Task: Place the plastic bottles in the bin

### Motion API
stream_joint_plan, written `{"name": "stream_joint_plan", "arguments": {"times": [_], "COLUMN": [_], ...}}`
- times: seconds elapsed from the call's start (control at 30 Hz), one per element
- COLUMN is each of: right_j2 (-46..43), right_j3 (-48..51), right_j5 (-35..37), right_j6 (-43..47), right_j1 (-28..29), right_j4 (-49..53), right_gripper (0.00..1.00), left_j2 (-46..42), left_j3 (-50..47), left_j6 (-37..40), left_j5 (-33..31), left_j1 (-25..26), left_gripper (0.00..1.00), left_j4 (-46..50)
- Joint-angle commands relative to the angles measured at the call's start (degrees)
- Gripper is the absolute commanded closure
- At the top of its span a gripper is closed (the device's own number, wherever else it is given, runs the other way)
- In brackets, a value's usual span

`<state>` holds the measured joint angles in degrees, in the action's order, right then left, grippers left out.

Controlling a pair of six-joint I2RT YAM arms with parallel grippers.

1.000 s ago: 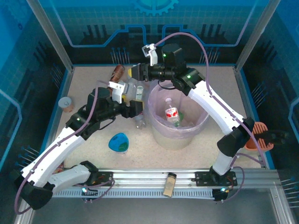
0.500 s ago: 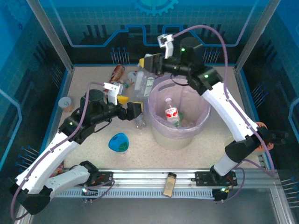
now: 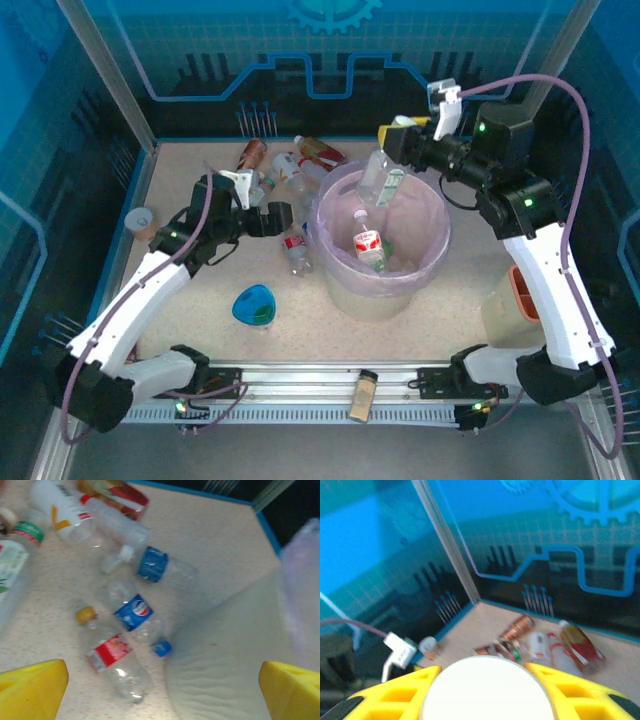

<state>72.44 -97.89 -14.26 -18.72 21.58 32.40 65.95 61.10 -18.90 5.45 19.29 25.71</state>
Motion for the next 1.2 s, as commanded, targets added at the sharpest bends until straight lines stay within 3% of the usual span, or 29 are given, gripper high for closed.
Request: {"name": "stream_joint_plan", "arguments": {"times": [0.0, 0.13, 0.33, 0.7, 0.83, 1.17], "right_j2": [-0.3, -0.9, 0.0, -0.7, -1.9, -5.4], "right_j3": [4.8, 11.3, 19.4, 31.1, 33.8, 27.3], "right_j5": [8.5, 12.7, 10.6, 8.2, 8.2, 10.8], "right_j6": [5.3, 5.5, 3.4, 0.4, -1.0, 0.8], "right_j1": [2.4, 4.6, 6.6, 8.5, 8.7, 9.3], "right_j4": [7.0, 6.2, 2.2, -0.4, -0.8, 7.9], "right_gripper": [0.84, 0.84, 0.84, 0.85, 0.83, 0.42], "left_j2": [3.5, 7.6, 14.4, 28.7, 35.3, 50.3], "left_j3": [1.6, 4.7, 9.8, 20.9, 27.4, 41.7], "left_j6": [5.0, 7.8, 12.2, 16.5, 17.9, 19.5], "left_j5": [-1.5, -2.2, -3.7, -5.8, -6.3, -5.1], "left_j1": [-4.8, -9.2, -12.3, -16.8, -17.5, -19.6], "left_gripper": [0.01, 0.03, 0.12, 0.11, 0.06, 0.01], "left_j4": [1.7, 2.5, 6.0, 3.9, 2.7, 1.7]}}
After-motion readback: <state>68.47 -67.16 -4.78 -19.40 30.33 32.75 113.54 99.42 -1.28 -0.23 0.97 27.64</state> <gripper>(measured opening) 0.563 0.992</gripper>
